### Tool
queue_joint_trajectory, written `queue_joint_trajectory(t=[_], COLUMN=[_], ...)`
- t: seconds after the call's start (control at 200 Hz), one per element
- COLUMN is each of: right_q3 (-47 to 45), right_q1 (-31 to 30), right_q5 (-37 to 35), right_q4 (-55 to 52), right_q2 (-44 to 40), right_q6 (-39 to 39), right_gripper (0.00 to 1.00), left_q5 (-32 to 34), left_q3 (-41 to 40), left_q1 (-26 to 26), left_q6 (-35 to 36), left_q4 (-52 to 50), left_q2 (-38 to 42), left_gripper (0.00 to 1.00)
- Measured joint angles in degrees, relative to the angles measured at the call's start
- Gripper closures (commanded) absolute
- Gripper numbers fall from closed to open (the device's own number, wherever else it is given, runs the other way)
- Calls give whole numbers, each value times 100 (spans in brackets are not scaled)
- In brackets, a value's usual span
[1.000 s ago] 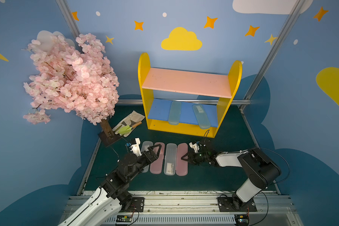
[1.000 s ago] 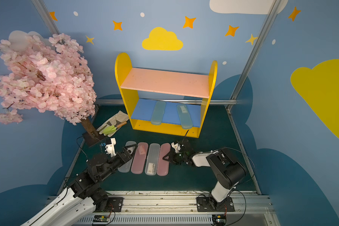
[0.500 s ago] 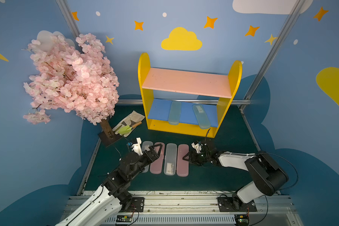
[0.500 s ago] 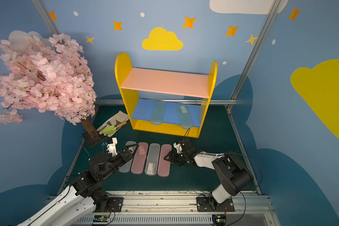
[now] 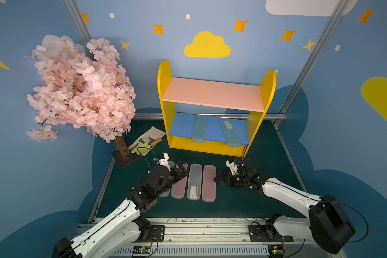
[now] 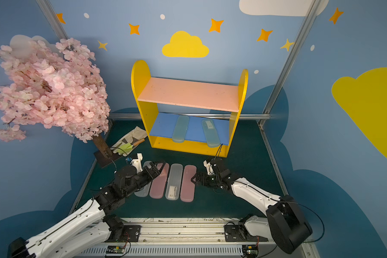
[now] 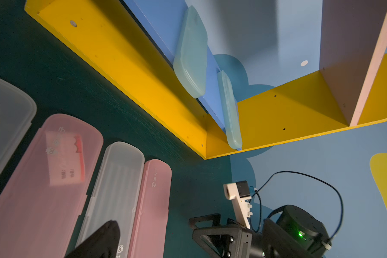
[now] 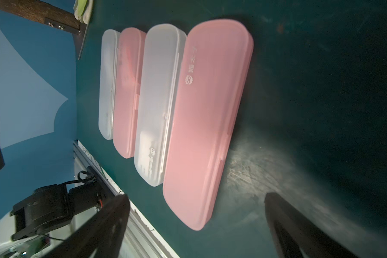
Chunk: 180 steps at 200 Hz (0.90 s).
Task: Remove the pencil cases from the shelf
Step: Place the pencil case at the center of the board, then pick up the pencil case from the shelf.
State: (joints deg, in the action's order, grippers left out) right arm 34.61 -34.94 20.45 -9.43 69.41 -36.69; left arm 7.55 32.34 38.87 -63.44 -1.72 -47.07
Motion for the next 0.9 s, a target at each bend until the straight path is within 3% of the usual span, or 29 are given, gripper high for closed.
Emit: queue_joint_trajectory(t=[0.275, 0.626, 0.901], right_q3=[-105, -1115, -1279], right_q1=[4, 4, 4], right_q5=[-916, -1679, -1996], right_q4=[-459, -367, -367], right_q2=[-1547, -3484, -4249], right_q6=[249, 404, 466], right_gripper=[2, 1, 1], left_q5=[-669, -1353, -1665], left_q3=[494, 1086, 1838], left_q1=[-516, -1147, -1436], left_q6=[-125, -533, -625], left_q4=[1067, 2214, 2549], left_q2=[-1572, -3322, -4365], left_gripper=[0, 2, 9])
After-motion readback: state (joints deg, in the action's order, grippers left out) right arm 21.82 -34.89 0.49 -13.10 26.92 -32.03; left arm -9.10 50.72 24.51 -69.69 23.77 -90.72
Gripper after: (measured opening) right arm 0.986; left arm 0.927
